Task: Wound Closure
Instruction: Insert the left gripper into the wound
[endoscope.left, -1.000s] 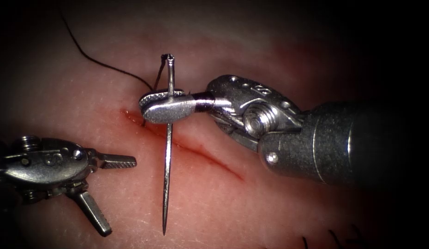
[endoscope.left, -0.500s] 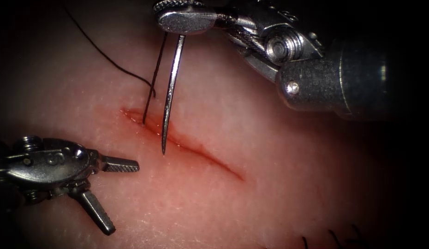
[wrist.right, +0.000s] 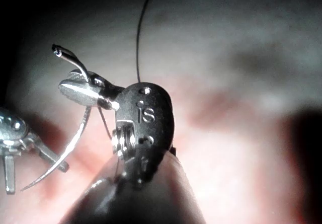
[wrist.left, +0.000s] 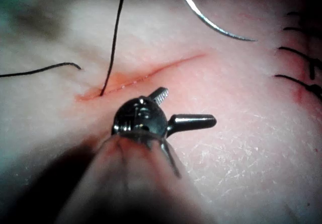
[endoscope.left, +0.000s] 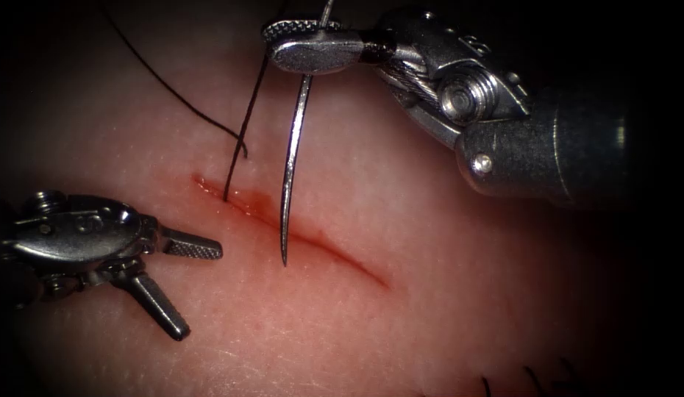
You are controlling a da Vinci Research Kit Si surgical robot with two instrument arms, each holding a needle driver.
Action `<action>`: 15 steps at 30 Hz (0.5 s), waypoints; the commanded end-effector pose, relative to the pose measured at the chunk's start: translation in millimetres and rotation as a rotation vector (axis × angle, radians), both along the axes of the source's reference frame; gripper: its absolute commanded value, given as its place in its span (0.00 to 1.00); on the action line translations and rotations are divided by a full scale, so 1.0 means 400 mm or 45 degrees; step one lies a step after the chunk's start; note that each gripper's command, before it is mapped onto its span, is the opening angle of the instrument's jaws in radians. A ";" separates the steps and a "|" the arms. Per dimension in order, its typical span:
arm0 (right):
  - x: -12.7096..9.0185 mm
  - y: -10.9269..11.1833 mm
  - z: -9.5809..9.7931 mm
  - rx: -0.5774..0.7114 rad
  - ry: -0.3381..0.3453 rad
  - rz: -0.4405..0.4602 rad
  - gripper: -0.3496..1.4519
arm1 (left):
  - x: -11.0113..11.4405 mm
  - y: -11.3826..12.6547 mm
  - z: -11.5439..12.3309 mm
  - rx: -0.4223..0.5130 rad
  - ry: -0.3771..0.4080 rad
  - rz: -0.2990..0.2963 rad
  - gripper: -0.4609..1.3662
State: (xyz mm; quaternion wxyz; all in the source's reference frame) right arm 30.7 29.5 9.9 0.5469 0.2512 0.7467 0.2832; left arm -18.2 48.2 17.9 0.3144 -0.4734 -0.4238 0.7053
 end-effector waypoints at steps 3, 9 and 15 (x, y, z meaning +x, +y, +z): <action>-0.0013 -0.0034 0.0018 -0.017 -0.053 0.018 0.00 | 0.0019 0.0023 0.0015 -0.010 0.025 -0.020 0.43; -0.0030 -0.0053 0.0044 -0.079 -0.155 0.039 0.00 | 0.0047 0.0062 0.0051 -0.027 0.066 -0.053 0.20; -0.0027 -0.0066 0.0072 -0.144 -0.242 0.077 0.00 | 0.0066 0.0097 0.0095 -0.071 0.158 -0.053 0.06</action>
